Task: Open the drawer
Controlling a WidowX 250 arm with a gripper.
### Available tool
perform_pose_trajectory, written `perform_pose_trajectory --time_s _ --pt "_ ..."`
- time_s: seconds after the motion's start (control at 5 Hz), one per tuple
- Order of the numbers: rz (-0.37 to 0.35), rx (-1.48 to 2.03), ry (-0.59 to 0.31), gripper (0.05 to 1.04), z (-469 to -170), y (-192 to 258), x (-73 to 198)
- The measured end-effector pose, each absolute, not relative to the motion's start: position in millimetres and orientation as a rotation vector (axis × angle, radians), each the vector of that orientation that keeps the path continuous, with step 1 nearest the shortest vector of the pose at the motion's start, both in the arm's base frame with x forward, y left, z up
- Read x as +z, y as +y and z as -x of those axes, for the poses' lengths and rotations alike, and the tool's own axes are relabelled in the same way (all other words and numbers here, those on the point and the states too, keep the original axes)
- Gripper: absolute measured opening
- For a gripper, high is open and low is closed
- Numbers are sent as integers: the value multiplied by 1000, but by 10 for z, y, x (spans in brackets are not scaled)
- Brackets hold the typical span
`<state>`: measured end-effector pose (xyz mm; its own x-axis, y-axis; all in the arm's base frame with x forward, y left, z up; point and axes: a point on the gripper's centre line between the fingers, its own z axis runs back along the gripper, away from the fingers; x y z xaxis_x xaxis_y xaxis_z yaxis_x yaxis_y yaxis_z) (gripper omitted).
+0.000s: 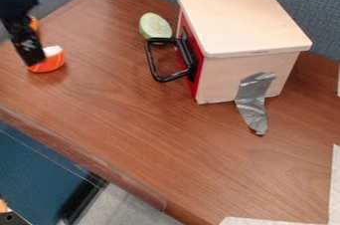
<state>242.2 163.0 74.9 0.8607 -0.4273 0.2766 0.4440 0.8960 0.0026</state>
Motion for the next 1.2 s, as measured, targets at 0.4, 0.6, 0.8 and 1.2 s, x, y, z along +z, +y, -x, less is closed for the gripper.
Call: perform_pose_trajectory --time_s 0.4,0.6,0.8,1.2 --pt "-11 -245 -327 1001 -2663 1225 729" --pt "-48 -95 -319 1001 -2829 1011 764" --pt "-12 -60 -331 1000 -3000 892 760" --pt "21 42 -346 1000 -3344 746 765"
